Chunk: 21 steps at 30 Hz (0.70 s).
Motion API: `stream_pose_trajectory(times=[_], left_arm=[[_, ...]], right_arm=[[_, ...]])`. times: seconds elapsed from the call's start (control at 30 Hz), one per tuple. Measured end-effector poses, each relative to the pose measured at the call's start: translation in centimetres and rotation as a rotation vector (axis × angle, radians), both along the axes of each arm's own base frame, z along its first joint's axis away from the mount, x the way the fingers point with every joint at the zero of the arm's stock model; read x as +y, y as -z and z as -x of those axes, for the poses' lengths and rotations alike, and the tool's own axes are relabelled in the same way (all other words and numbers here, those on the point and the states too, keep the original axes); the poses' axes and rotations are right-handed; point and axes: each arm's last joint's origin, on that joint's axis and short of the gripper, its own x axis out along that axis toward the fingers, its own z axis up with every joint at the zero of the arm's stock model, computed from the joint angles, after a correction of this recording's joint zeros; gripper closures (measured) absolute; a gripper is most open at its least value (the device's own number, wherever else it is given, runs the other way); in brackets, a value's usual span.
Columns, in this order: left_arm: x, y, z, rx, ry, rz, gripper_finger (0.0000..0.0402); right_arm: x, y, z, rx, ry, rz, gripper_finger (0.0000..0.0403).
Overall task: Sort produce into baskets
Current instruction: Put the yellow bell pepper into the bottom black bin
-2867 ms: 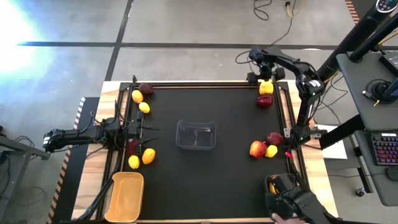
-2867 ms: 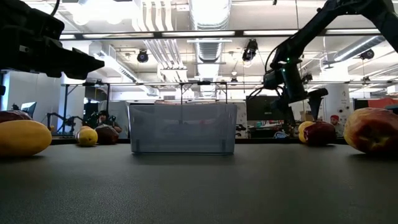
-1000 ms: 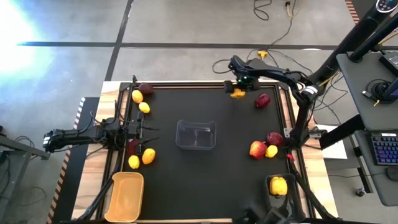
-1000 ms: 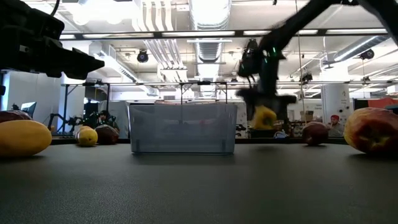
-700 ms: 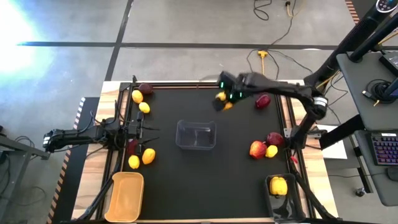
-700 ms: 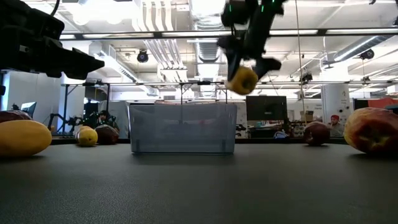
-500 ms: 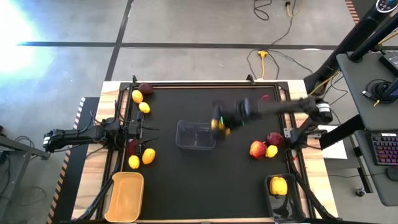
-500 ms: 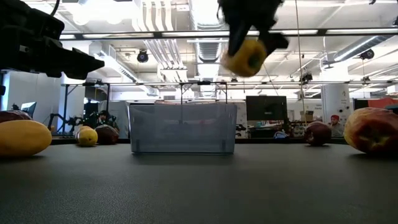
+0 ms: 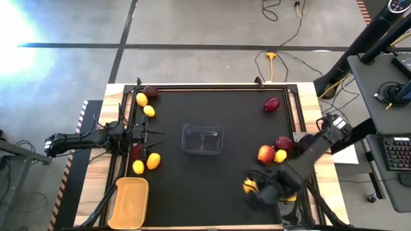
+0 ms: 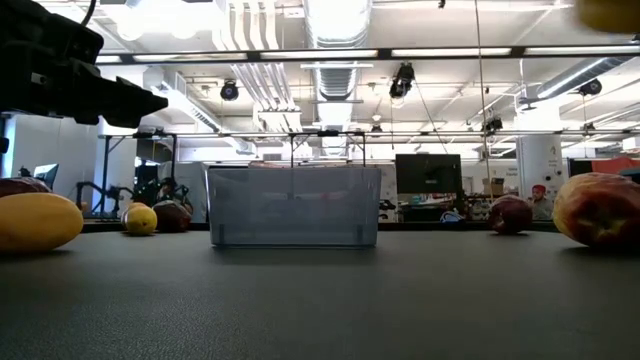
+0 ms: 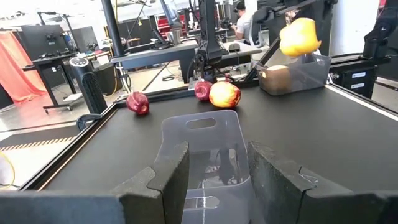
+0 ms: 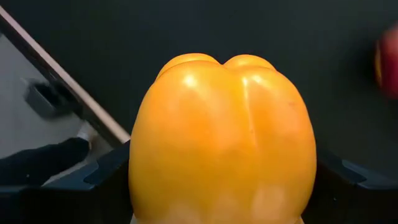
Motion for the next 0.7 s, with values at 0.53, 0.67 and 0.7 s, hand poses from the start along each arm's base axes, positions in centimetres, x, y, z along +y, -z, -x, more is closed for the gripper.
stream_pose_trajectory(times=[0.53, 0.67, 0.7], left_arm=[[0.0, 0.0, 0.0, 0.0, 0.0, 0.0, 0.0255], [0.0, 0.0, 0.0, 0.0, 0.0, 0.0, 0.0255], [0.0, 0.0, 0.0, 0.0, 0.0, 0.0, 0.0255]], right_arm=[[3.0, 0.8, 6.1, 0.515, 0.073, -0.149, 0.008], [3.5, 1.7, 7.2, 0.576, 0.07, -0.14, 0.008], [3.6, 1.9, 7.4, 0.592, 0.065, -0.14, 0.008]])
